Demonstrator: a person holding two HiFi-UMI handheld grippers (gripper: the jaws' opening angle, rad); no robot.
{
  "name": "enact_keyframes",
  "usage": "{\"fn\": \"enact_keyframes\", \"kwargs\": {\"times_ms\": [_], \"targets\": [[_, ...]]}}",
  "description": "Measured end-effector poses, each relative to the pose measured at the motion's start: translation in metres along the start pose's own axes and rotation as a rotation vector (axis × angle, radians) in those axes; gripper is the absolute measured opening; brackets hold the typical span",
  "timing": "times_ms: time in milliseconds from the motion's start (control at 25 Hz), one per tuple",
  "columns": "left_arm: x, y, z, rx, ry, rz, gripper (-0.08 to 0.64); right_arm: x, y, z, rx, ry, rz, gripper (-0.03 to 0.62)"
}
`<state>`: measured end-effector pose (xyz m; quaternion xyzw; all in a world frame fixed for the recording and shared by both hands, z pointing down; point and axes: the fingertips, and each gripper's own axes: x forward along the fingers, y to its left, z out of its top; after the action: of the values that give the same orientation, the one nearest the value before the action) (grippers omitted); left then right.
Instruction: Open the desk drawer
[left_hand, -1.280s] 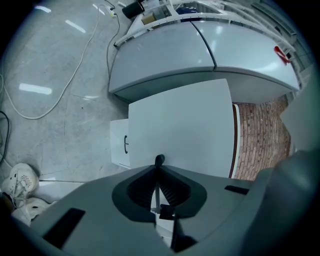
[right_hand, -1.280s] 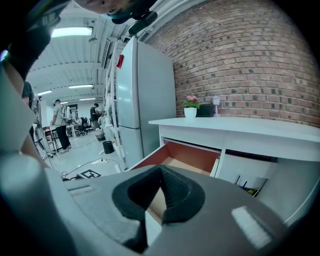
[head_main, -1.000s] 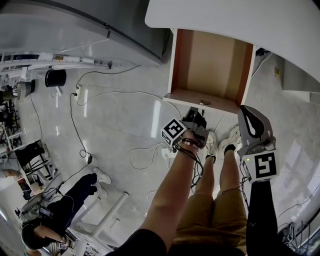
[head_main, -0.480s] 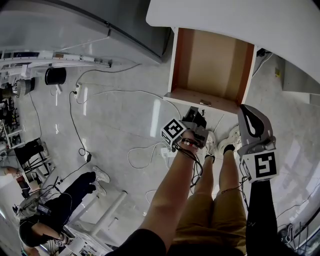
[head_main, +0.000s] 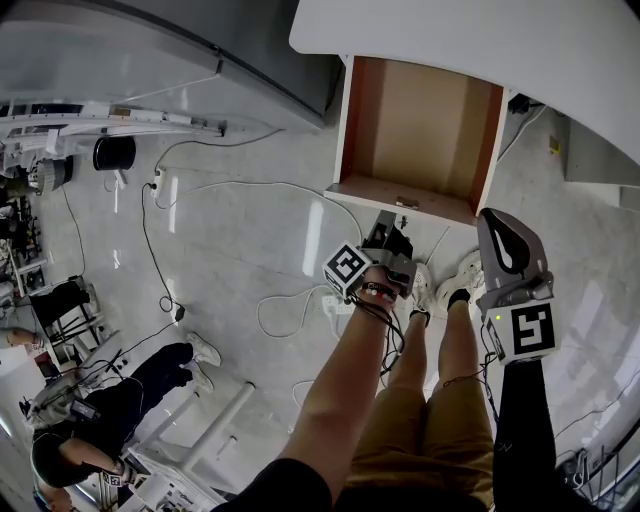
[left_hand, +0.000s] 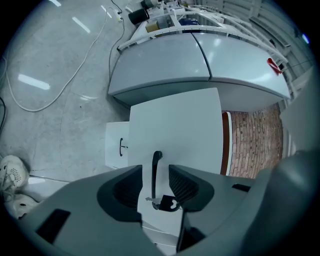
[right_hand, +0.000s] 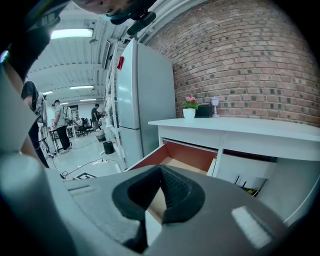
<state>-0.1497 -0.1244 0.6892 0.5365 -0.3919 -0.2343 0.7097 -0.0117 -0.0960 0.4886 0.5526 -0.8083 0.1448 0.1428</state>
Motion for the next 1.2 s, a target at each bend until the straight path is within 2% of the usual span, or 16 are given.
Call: {"fn": "enact_keyframes", "kwargs": {"times_ms": [160,520,720,960,1200], "targets": [[-0.003,0.002,-0.002,0.0,-0.008,0.006,0.154,-0.008,-0.003,-0.002,0.003,-0.004,-0.009,0.0],[-0.006,0.007,-0.011,0.052,0.002,0.014,0.155,-0.032,-0.011,-0.007,0.014,-0.012,-0.044,0.0],[-0.02,0.011,-0.018,0.066,-0.017,0.018,0.155,-0.043,0.0,-0.027,0.051,0.004,-0.008,0.0],[-0.045,0.011,-0.039,0.212,0.01,0.056,0.155,-0.067,0.014,-0.036,0.105,-0.011,0.045,0.0],[-0.066,-0.023,-0.055,0.448,0.029,0.091,0.169,-0.097,-0.002,-0.021,0.091,-0.029,0.067,0.0]]}}
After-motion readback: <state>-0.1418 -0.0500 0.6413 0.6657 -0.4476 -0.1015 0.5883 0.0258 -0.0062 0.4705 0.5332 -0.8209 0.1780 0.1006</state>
